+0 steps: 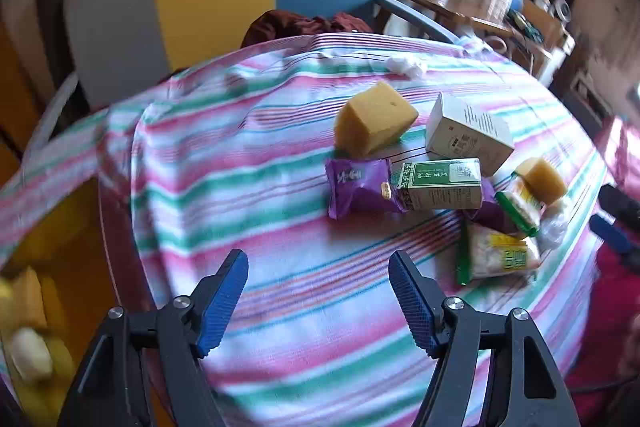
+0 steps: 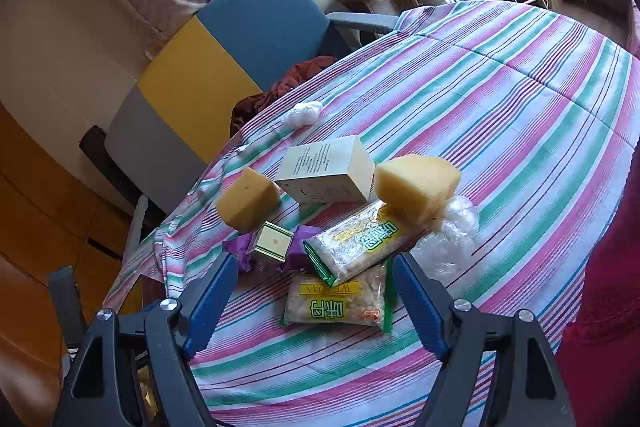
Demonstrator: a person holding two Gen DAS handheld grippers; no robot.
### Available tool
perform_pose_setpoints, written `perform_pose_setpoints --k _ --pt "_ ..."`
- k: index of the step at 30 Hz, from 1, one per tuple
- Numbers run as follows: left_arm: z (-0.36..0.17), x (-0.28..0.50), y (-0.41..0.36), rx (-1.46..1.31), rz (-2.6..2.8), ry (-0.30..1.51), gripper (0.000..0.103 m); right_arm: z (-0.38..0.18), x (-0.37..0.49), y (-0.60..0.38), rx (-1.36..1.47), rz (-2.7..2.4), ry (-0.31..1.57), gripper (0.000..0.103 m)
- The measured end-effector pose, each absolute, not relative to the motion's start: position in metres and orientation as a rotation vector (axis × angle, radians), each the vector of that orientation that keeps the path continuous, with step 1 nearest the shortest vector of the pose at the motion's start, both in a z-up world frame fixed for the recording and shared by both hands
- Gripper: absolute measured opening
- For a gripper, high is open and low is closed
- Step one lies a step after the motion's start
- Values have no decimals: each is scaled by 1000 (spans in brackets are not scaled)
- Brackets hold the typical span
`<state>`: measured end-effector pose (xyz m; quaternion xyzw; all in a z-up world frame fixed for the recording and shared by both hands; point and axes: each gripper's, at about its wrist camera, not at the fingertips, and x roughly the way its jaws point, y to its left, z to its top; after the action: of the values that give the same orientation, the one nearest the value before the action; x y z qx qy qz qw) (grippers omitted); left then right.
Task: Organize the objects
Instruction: 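Move both grippers back toward the remaining items on the table, then grasp the purple snack packet with the left gripper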
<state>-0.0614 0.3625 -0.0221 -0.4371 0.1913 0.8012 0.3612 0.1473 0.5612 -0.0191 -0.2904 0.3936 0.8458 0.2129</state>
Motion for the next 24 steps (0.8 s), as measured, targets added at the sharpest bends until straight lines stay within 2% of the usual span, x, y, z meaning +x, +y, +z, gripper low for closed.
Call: perform_pose_setpoints --k 5,7,12,20,21,24 --pt "-30 -67 394 -997 1981 726 74 -23 146 565 -815 2349 1135 81" --pt "-33 -68 408 -935 1928 811 78 -23 146 566 -812 2347 1154 81" --pt "-46 -75 435 -850 1799 989 79 -27 148 571 -810 2336 1205 81" --pt "-62 -86 462 -825 1657 1018 78 -30 149 574 -812 2324 1242 81" --pt "-64 -86 465 -845 1634 1002 72 -30 148 574 -813 2323 1243 81" --pt "-68 -82 464 -901 1609 938 44 -30 148 575 -810 2318 1251 81"
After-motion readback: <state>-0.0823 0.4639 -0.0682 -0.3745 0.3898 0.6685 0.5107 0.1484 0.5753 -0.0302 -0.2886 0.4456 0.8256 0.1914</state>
